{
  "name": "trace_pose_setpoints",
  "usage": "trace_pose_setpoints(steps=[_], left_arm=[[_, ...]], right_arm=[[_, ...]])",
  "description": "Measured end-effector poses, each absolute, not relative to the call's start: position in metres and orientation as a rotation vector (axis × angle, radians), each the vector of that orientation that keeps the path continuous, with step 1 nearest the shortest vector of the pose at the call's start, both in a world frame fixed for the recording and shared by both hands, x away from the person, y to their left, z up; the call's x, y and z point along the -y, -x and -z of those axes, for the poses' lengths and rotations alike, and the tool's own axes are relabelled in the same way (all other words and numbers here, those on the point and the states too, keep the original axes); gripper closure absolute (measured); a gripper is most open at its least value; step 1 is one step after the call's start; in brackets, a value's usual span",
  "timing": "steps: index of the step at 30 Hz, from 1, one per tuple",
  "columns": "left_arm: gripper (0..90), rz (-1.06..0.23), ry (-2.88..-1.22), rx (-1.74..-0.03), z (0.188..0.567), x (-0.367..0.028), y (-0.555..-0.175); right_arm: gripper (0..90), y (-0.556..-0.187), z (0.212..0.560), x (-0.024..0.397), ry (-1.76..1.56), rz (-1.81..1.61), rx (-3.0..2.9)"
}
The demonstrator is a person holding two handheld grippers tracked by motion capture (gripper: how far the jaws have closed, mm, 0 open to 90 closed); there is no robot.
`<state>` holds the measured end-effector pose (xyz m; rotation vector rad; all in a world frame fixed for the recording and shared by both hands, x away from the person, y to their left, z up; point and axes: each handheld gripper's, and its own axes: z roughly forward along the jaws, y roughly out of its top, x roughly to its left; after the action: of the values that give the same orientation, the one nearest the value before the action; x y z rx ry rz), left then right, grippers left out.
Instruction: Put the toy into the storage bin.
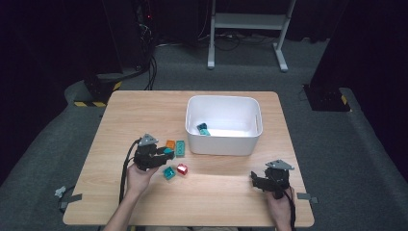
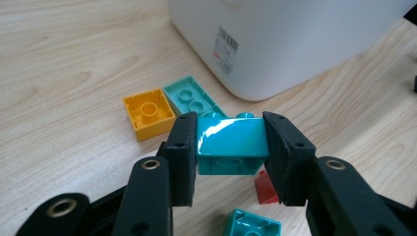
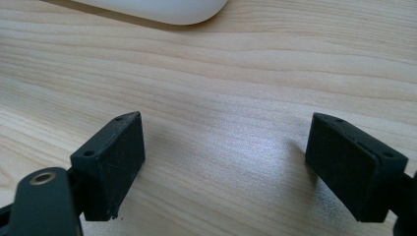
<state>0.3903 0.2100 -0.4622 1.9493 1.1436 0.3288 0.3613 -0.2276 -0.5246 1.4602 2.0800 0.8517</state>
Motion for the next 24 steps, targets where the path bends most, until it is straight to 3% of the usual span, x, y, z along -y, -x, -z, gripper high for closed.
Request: trace_pose_setpoints(steps=[24], left_arm=[[58.6,-0.324,-1.898,-1.060,0.403,-0.213,-0.401]], right_arm=[[14.9,-0.361,0.525,0.228,-1.461,-0.852,-2.080]])
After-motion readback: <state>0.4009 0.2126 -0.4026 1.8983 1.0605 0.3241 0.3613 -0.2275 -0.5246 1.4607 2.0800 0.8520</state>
